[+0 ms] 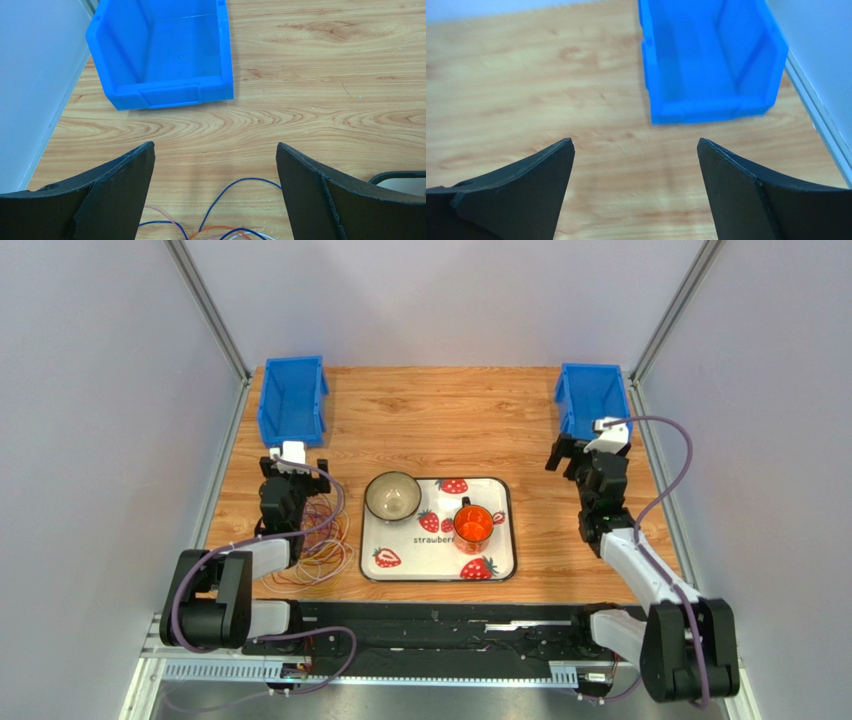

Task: Untangle the cables
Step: Pick up the cable from the cable.

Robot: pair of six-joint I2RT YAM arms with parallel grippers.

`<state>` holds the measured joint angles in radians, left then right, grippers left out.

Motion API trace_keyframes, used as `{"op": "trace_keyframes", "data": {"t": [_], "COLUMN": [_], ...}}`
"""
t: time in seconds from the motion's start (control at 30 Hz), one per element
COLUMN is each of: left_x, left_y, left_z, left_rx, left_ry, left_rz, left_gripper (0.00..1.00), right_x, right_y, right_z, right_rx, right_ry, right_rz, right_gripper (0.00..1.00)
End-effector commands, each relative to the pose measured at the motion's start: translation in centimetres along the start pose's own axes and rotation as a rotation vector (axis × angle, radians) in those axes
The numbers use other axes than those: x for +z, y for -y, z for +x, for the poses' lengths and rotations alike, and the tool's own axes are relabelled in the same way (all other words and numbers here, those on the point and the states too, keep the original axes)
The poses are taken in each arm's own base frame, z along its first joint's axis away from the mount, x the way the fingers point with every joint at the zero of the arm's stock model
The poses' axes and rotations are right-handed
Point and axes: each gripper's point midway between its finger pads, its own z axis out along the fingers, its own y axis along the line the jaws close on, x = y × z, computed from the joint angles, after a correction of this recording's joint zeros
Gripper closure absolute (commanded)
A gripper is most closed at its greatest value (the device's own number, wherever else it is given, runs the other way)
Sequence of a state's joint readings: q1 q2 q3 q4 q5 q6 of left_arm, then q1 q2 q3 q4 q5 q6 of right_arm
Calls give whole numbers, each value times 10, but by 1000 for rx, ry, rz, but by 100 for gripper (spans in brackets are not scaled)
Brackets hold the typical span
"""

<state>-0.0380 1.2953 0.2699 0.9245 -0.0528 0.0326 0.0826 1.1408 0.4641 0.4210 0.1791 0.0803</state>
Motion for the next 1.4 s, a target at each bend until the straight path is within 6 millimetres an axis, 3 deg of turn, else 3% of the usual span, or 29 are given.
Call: {"op": "trace_keyframes", "data": {"t": [0.0,0.07,0.1,0.17,0.23,0.3,0.33,0.37,0.47,0.5,0.57,0.6,0.67,0.7,0.73,0.83,0.9,1.0,1.1,1.2,1.37], "left_x": [2,2,2,2,2,3,3,2,-10,-19,-39,-64,-95,-123,-132,-120,-139,-151,-148,-133,-111], "left_y": [2,3,3,3,2,3,-2,-4,-8,-15,-36,-42,-72,-76,-80,-55,-56,-59,-61,-51,-27], "left_z": [-12,-12,-12,-13,-12,-13,-14,-19,-43,-65,-86,-99,-94,-68,-61,-75,-65,-58,-52,-46,-20], "left_rx": [1,-1,1,-1,-1,-4,-13,-15,-27,-112,-203,-300,-444,-633,-701,-678,-703,-673,-663,-669,-733], "left_ry": [49,49,49,49,49,46,51,63,11,-25,-93,-193,-232,-312,-324,-353,-424,-481,-500,-552,-667], "left_rz": [14,15,15,15,14,16,-10,-19,-36,-78,-214,-274,-533,-687,-739,-487,-550,-583,-603,-550,-484], "left_gripper": [1,1,1,1,1,1,1,1,1,1,1,1,1,1,1,1,1,1,4,15,21], "right_x": [-30,-44,-55,-70,-76,-83,-82,-80,-80,-80,-86,-87,-88,-86,-85,-91,-95,-97,-97,-98,-97], "right_y": [-29,-47,-70,-93,-102,-118,-120,-114,-113,-111,-116,-112,-116,-116,-117,-130,-131,-127,-124,-124,-122], "right_z": [-47,-49,-69,-79,-62,-57,-62,-42,-48,-51,-64,-70,-78,-71,-72,-61,-51,-43,-32,-25,-13], "right_rx": [174,304,361,458,572,590,588,592,528,513,475,467,474,487,500,505,496,457,439,438,429], "right_ry": [-48,-132,-142,-174,-273,-321,-330,-421,-427,-419,-388,-355,-319,-326,-329,-431,-468,-462,-494,-519,-543], "right_rz": [-89,-147,-267,-383,-398,-498,-493,-418,-388,-373,-386,-364,-383,-377,-380,-442,-444,-442,-423,-422,-413], "right_gripper": [0,0,0,0,0,1,1,1,1,1,1,1,0,0,0,1,2,1,2,2,2]}}
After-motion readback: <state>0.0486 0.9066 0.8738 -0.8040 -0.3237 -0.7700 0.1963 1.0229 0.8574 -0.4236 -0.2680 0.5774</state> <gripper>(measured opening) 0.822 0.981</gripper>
